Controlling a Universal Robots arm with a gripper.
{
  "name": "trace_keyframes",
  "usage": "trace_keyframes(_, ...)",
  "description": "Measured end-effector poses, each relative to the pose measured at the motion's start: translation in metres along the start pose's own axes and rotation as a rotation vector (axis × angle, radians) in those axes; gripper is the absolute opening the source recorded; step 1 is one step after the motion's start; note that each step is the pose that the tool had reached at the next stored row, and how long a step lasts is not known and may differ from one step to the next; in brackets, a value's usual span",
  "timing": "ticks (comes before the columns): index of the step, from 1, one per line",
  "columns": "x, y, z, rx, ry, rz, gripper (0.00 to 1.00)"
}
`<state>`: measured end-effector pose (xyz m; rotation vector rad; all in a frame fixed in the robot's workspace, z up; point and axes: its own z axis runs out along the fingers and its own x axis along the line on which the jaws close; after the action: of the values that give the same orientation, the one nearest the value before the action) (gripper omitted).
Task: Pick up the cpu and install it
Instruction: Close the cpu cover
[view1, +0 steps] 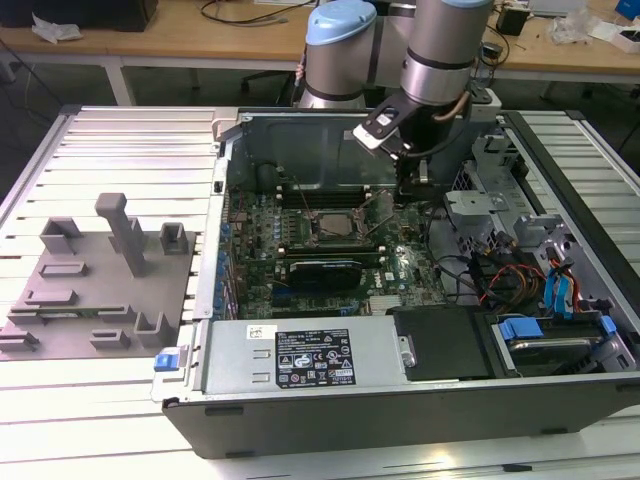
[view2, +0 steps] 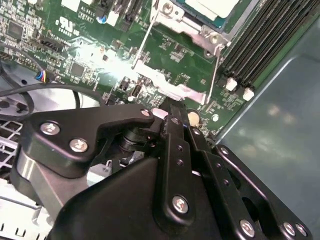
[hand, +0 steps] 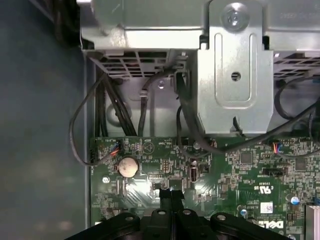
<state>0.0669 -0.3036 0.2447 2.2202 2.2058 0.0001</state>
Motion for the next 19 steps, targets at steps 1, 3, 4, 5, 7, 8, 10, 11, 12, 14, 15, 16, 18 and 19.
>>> trace_keyframes(1,0.0001,-0.0032,0.0000,-0.0001,-0.0002,0.000,0.11)
trace_keyframes(3,0.0002,-0.0086,0.0000,0.0000,0.0001,0.000,0.11)
trace_keyframes(4,0.0004,-0.0115,0.0000,0.0000,0.0000,0.000,0.11)
trace_keyframes(5,0.0006,-0.0145,-0.0001,0.0000,-0.0001,0.000,0.11)
trace_keyframes(7,0.0008,-0.0180,-0.0001,-0.0001,0.0000,0.000,0.11)
trace_keyframes(8,0.0010,-0.0207,-0.0001,-0.0002,0.0000,0.000,0.11)
trace_keyframes(10,0.0015,-0.0262,-0.0002,-0.0004,-0.0001,0.000,0.11)
trace_keyframes(11,0.0021,-0.0305,-0.0002,-0.0009,0.0000,0.000,0.11)
trace_keyframes(12,0.0026,-0.0344,-0.0002,-0.0014,0.0000,0.000,0.11)
trace_keyframes(14,0.0037,-0.0420,-0.0003,-0.0023,-0.0001,0.000,0.11)
trace_keyframes(15,0.0042,-0.0470,-0.0004,-0.0030,-0.0001,0.000,0.11)
trace_keyframes(16,0.0046,-0.0511,-0.0004,-0.0037,0.0000,0.000,0.11)
trace_keyframes(18,0.0051,-0.0573,-0.0005,-0.0046,-0.0001,0.000,0.11)
trace_keyframes(19,0.0053,-0.0615,-0.0006,-0.0053,-0.0002,0.000,0.11)
